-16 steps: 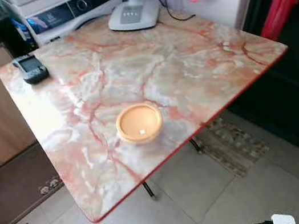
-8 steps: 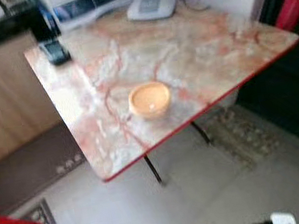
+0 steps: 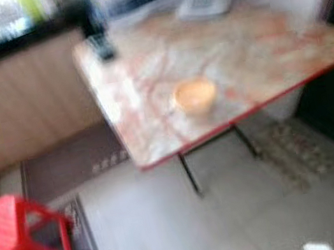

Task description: Restocking fridge

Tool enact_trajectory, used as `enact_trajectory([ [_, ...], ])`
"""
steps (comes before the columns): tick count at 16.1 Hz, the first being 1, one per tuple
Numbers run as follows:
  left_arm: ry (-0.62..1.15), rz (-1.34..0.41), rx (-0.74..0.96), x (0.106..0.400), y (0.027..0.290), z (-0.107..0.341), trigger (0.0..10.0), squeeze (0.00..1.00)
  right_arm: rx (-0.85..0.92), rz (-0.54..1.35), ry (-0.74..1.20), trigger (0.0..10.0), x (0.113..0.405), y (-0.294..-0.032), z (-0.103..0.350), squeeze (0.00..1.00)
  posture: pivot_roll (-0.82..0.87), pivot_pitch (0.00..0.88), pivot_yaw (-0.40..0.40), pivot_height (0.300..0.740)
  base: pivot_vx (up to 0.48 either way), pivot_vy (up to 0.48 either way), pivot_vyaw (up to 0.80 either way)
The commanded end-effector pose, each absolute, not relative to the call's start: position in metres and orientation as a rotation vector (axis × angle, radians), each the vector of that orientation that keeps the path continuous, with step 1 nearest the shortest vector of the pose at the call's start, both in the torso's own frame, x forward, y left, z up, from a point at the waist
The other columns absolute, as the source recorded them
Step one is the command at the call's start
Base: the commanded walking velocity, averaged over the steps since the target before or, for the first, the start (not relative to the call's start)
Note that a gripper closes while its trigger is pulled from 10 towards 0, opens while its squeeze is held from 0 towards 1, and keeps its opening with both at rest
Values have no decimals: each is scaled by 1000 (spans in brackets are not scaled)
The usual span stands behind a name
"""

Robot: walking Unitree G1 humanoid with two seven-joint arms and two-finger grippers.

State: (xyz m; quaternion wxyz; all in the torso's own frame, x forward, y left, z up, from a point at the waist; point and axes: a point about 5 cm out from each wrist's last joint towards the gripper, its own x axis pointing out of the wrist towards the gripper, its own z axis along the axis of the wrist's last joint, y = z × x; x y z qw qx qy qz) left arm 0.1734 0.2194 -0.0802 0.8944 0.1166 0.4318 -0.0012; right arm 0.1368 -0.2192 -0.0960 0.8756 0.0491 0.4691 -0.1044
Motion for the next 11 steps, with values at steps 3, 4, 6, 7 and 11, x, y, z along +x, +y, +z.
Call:
enact_trajectory([
  [3, 872, -11, 245, 181, 217, -77, 10000, 0, 93, -213, 1012, 10000, 131, -222, -98, 0, 59, 127, -20, 740, 0, 0, -742],
  [4, 872, -10, 246, 181, 217, -77, 10000, 0, 92, -211, 1014, 10000, 131, -222, -98, 0, 60, 127, -20, 740, 0, 0, -800],
  [6, 871, -12, 247, 182, 217, -77, 10000, 0, 79, -201, 1031, 10000, 130, -222, -99, 0, 59, 128, -18, 740, 0, 0, -800],
  [7, 871, -13, 248, 182, 217, -77, 10000, 0, 78, -197, 1035, 10000, 130, -222, -99, 0, 59, 128, -18, 740, 0, 0, -800],
  [11, 878, -41, 286, 182, 217, -76, 10000, 0, 78, -189, 1045, 10000, 130, -221, -99, 0, 62, 129, -12, 740, 0, 0, -800],
])
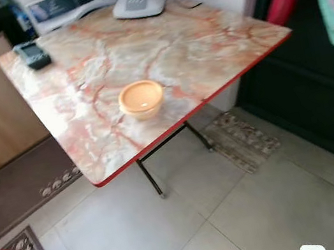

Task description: Restocking fridge

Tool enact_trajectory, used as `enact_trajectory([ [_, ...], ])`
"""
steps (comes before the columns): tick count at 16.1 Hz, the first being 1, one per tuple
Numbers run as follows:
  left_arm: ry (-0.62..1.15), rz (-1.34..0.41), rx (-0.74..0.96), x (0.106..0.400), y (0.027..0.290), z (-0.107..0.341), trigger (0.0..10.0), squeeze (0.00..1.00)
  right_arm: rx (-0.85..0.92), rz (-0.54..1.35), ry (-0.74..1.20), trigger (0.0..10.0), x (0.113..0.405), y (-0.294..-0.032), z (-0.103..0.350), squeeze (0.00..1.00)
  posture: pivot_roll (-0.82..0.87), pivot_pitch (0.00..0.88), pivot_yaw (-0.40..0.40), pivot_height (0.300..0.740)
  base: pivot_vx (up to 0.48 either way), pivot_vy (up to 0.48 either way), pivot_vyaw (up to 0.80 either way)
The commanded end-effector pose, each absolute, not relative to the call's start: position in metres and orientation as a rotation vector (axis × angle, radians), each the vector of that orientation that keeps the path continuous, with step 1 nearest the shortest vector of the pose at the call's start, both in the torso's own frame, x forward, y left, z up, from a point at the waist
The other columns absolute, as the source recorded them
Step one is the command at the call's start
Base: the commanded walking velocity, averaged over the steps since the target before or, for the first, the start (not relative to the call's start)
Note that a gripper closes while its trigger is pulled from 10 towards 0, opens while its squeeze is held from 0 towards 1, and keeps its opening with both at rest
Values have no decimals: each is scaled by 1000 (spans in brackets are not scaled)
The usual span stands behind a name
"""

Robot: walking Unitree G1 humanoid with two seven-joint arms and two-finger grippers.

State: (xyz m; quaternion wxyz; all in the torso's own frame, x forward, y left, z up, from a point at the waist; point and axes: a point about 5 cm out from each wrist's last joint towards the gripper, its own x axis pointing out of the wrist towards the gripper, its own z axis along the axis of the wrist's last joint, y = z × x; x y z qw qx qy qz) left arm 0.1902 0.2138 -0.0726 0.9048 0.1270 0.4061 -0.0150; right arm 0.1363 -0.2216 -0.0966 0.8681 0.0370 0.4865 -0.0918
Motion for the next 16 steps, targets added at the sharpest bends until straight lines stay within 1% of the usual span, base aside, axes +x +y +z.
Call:
enact_trajectory([
  [1, 882, -39, 294, 182, 218, -77, 10000, 0, 78, -189, 1046, 10000, 130, -220, -99, 0, 63, 127, -12, 740, 0, 0, -800],
  [3, 881, -32, 287, 182, 218, -77, 10000, 0, 80, -189, 1047, 10000, 130, -220, -99, 0, 63, 126, -11, 740, 0, -339, -800],
  [16, 896, -18, 314, 181, 224, -76, 10000, 0, 81, -188, 1055, 10000, 130, -218, -100, 0, 65, 131, 3, 740, 0, 0, -800],
])
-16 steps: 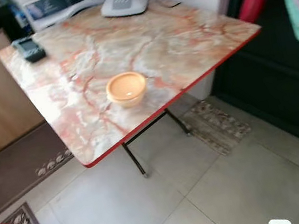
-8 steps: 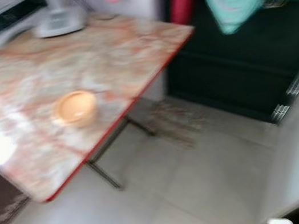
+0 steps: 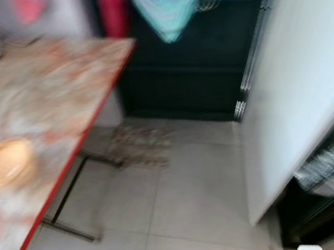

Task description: Restocking fridge

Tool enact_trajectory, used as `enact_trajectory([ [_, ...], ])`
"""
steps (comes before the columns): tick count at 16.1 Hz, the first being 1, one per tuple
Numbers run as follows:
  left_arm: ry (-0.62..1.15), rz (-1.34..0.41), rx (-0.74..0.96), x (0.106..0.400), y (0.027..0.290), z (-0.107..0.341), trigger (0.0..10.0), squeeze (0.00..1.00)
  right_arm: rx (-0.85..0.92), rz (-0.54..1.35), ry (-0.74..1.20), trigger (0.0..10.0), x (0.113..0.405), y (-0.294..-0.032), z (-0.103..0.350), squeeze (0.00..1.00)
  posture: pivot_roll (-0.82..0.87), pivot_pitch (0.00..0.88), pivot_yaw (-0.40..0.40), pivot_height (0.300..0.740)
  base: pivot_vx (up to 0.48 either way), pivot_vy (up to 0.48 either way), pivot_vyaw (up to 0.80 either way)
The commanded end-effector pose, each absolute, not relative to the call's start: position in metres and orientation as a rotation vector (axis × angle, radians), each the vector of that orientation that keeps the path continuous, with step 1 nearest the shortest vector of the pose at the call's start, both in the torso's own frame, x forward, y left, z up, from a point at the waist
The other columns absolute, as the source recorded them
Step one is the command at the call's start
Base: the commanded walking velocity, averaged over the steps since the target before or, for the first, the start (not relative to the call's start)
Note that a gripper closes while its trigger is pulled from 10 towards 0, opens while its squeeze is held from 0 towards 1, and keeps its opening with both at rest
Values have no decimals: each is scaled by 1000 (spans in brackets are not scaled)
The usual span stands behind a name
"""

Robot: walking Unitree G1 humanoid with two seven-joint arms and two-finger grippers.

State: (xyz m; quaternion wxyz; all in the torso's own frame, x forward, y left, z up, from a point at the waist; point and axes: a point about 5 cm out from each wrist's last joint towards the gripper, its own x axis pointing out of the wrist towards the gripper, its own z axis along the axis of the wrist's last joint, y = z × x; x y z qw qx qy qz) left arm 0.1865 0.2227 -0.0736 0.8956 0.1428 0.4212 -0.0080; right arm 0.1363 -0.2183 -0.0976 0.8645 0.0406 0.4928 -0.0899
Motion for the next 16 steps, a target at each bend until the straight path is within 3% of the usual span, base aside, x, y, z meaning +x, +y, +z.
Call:
enact_trajectory([
  [1, 898, -20, 320, 182, 224, -76, 10000, 0, 76, -189, 1056, 10000, 130, -219, -100, 0, 65, 131, 3, 740, 0, 0, -800],
  [16, 890, -29, 336, 192, 226, -71, 10000, 0, 91, -196, 1048, 10000, 133, -211, -100, 0, 45, 94, 31, 740, 0, 0, -800],
])
